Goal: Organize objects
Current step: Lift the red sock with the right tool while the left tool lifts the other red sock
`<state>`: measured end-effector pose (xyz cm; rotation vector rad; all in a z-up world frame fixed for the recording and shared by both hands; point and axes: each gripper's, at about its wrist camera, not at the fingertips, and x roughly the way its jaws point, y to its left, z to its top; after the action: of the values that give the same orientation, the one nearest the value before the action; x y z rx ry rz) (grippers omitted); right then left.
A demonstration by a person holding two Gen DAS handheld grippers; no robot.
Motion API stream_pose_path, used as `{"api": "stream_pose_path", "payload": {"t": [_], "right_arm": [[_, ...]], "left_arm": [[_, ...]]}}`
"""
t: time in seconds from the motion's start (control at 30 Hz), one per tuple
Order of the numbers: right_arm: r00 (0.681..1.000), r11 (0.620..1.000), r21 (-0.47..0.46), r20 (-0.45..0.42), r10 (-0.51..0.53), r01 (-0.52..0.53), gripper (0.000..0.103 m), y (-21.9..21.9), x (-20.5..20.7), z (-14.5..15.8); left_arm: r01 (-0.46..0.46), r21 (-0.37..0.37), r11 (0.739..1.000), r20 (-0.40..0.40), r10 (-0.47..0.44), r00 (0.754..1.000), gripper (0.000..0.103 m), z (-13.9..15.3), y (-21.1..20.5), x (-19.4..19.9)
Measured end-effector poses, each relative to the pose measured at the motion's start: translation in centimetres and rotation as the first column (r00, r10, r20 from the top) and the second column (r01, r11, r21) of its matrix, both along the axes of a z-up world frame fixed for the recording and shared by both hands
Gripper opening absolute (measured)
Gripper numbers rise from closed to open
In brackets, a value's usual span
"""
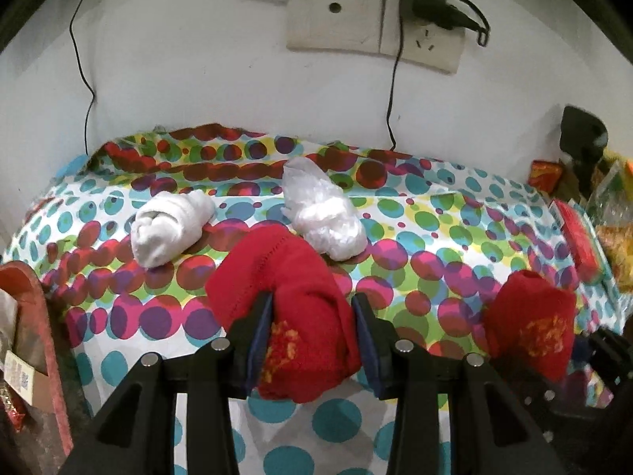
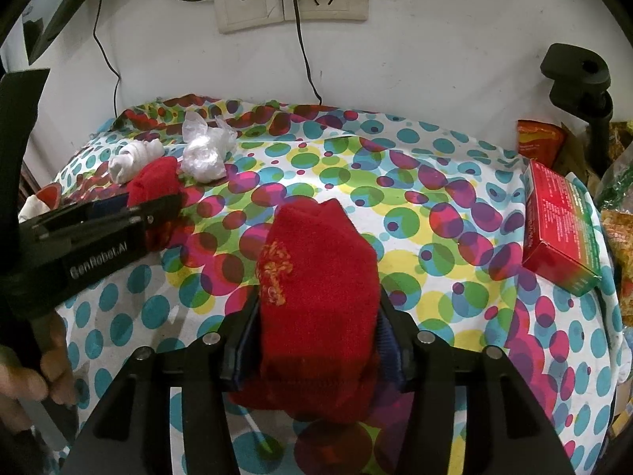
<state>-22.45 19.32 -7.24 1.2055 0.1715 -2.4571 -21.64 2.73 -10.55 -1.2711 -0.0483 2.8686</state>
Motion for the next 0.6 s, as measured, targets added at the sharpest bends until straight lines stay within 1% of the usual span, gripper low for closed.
{"api": "stream_pose_path", "payload": {"t": [0.03, 0.1, 0.2, 0.27, 0.37, 0.6], "right_arm": [[1.0, 1.0, 0.002, 0.0, 0.0, 0.0, 0.051, 0.0, 0.0, 0.0], [1.0, 1.0, 0.004, -0.001, 0.0, 0.0, 0.051, 0.0, 0.0, 0.0], [1.0, 1.0, 0.014, -0.003, 0.0, 0.0, 0.051, -0.1, 0.0, -0.1], [1.0, 1.0, 0.015, -0.004, 0.0, 0.0, 0.051, -0.1, 0.0, -0.1], [1.0, 1.0, 0.023, -0.006, 0.001, 0.0, 0.051, -0.2, 0.0, -0.1], [1.0, 0.999, 0.043, -0.01, 0.002, -0.001, 0.051, -0.5, 0.0, 0.0]], "left_arm": [[0.0, -0.008, 1.0, -0.001, 0.0, 1.0, 0.039, 0.0, 0.2, 0.1], [-0.008, -0.009, 1.0, -0.003, 0.008, 1.0, 0.034, 0.1, 0.1, 0.4], [-0.005, -0.03, 1.0, -0.009, 0.004, 1.0, 0.031, 0.2, 0.2, 1.2], [0.006, -0.056, 0.998, -0.016, -0.007, 1.0, 0.03, 0.2, 0.6, 1.9], [0.013, -0.06, 0.998, -0.016, -0.014, 1.0, 0.03, 0.3, 0.7, 2.7], [0.018, -0.004, 1.0, -0.018, -0.018, 1.0, 0.03, 0.4, -0.1, 3.3]]}}
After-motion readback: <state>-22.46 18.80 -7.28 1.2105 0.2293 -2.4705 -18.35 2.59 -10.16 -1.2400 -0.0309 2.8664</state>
